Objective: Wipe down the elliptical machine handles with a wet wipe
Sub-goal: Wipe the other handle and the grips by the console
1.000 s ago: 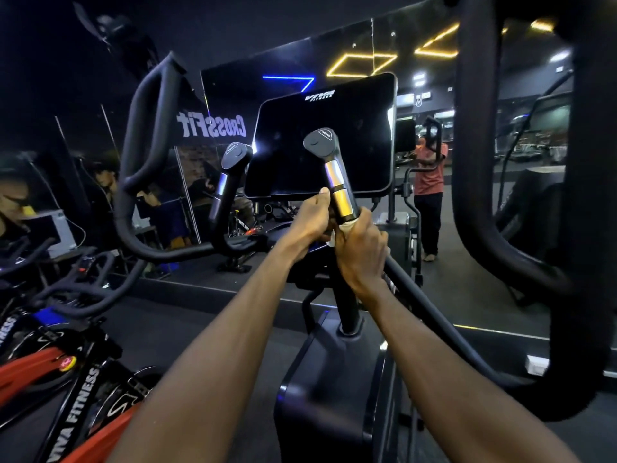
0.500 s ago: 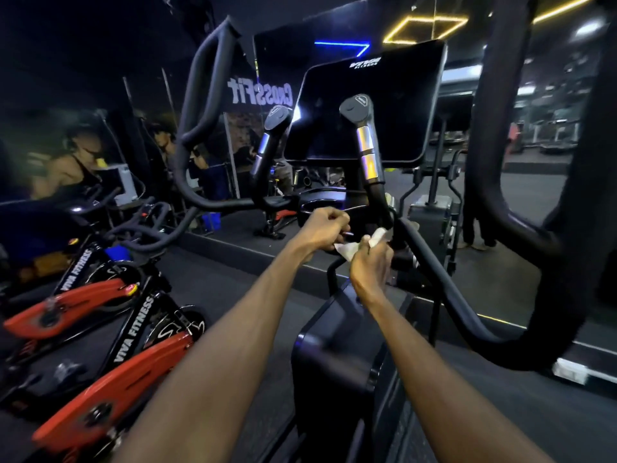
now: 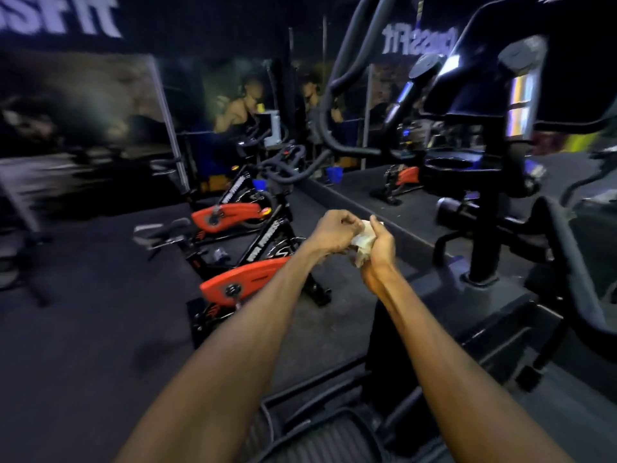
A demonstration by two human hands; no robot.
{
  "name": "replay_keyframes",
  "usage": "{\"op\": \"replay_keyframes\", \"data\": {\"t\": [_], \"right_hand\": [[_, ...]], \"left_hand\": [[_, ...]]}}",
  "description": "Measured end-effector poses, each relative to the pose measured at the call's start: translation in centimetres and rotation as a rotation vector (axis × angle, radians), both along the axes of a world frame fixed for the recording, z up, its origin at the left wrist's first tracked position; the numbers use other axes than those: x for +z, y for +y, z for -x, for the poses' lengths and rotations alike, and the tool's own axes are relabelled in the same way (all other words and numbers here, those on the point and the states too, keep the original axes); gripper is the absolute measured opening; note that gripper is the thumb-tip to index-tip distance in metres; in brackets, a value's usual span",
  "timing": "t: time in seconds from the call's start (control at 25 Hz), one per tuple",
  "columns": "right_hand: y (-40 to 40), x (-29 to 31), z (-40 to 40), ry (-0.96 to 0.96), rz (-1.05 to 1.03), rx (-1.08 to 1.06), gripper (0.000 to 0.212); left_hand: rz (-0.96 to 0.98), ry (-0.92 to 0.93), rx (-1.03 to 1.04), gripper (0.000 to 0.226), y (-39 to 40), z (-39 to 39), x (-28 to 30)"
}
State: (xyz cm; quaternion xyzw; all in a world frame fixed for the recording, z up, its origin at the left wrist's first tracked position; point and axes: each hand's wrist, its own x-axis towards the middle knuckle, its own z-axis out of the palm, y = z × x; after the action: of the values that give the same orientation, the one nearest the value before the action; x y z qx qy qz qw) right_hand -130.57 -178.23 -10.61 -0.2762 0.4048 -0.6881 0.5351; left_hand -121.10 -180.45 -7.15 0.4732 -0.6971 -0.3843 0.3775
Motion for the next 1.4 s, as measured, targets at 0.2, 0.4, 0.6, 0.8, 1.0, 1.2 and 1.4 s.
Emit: {"op": "replay_keyframes", "data": {"t": [0.2,0.4,0.6,0.8,1.0,1.2,1.4], "right_hand": [[2.7,0.0,-11.0,-0.255,0.044,0.270,0.032],[5.1,-0.2,-21.8,-0.181,-0.005,0.399,0.021],[8.9,-2.2,-35.3,0.352,0.078,0.479,0.009],[13.3,-3.9,-48.4,0.437,0.116,0.365,0.019],[16.6,-3.5,-58.7,0.512,0.186,0.352,0.029],[14.7,-4.0,-65.7,0.581,0.177,0.356,0.023],[9.8,-4.8,-72.0,0.606,0.151,0.318,0.017]], "left_hand": [[-0.058,0.104,0.196,0.015,3.2,-11.2,-0.7],[-0.005,0.108,0.382,0.015,8.2,-23.5,-0.9],[-0.092,0.131,0.502,0.011,15.3,-36.7,-1.3],[-0.194,0.151,0.559,0.036,21.4,-49.8,-2.1],[-0.239,0.202,0.639,0.039,25.5,-60.4,-3.7],[-0.127,0.555,0.776,0.017,22.9,-68.5,-4.8],[-0.165,0.696,0.624,0.030,17.1,-74.1,-5.4]]}}
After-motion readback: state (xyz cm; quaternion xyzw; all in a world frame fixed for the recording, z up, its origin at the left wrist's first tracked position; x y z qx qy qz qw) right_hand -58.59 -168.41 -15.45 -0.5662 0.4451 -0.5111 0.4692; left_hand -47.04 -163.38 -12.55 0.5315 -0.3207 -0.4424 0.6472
